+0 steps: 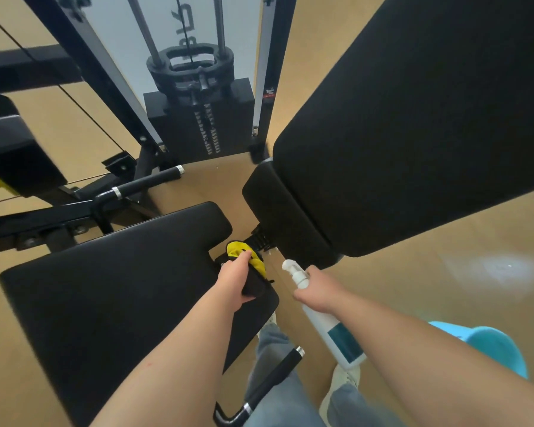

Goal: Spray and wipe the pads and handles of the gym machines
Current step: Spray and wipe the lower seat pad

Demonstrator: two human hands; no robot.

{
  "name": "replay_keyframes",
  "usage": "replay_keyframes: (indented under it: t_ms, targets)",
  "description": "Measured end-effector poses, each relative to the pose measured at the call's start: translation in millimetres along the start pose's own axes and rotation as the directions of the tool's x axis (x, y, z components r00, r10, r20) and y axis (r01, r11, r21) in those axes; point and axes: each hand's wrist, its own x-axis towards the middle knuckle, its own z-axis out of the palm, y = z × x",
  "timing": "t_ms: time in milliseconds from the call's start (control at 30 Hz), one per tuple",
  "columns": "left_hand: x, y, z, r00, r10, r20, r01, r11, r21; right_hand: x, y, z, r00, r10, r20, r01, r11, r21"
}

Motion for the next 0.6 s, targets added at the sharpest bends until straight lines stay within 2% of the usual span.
replay_keyframes:
  t_ms: [100, 200, 367, 533, 600]
  targets:
    - [9.8, 5.6, -4.1, 1.000, 0.013, -0.015, -0.013, 1.000, 0.007, 12.2, -20.2, 2.1, 0.999, -0.013, -0.037, 0.015, 0.999, 0.036]
    - [20.5, 12.1, -7.0, 1.000, 0.016, -0.020, -0.016, 1.000, 0.003, 23.8, -45.0, -1.5, 0.993, -0.062, -0.097, 0.060, 0.998, -0.019]
    - [28.3, 26.3, -12.3, 0.995, 0.036, -0.090, -0.045, 0.994, -0.101, 37.9, -87.9, -11.9, 0.978, -0.182, -0.098, 0.182, 0.983, -0.010]
    - [33.7, 42.5, -15.3, 0.990, 0.074, -0.119, -0.098, 0.974, -0.204, 47.8, -123.7, -30.2, 0.942, -0.255, -0.219, 0.261, 0.965, -0.001]
    - [35.8, 48.0, -17.1, 0.984, 0.090, -0.152, -0.120, 0.972, -0.203, 51.9, -130.0, -36.5, 0.944, -0.262, -0.200, 0.263, 0.965, -0.020]
